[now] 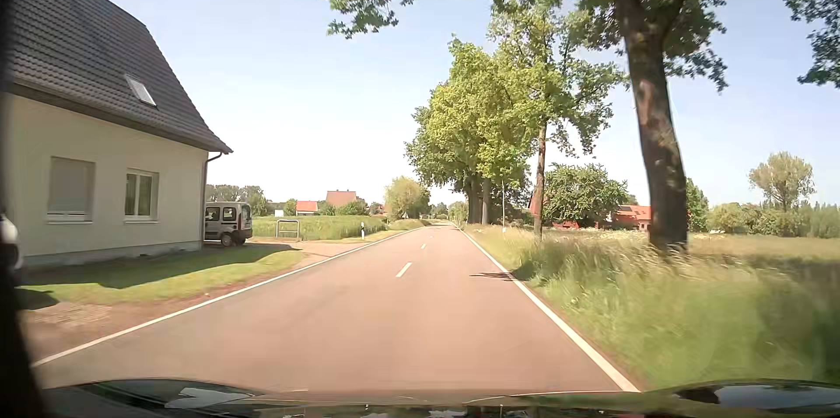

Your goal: Follow the waypoints while adhering to traffic rules and regulations

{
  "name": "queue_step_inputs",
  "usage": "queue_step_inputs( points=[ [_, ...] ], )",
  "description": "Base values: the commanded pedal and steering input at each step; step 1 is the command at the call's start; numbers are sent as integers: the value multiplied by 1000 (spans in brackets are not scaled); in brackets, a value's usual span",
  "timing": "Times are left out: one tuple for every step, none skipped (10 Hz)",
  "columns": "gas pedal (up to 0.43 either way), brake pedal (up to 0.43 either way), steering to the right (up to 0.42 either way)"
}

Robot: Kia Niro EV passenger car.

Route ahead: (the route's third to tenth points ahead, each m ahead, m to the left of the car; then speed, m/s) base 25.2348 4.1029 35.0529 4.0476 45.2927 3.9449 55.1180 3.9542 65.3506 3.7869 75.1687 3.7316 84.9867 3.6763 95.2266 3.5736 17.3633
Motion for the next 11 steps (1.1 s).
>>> queue_step_inputs(
  points=[
    [150,0,0],
    [157,0,0],
    [157,0,0],
    [169,0,0],
    [177,0,0],
    [177,0,1],
    [177,0,2],
    [177,0,2],
    [177,0,2],
    [177,0,2],
    [177,0,2]
  ],
)
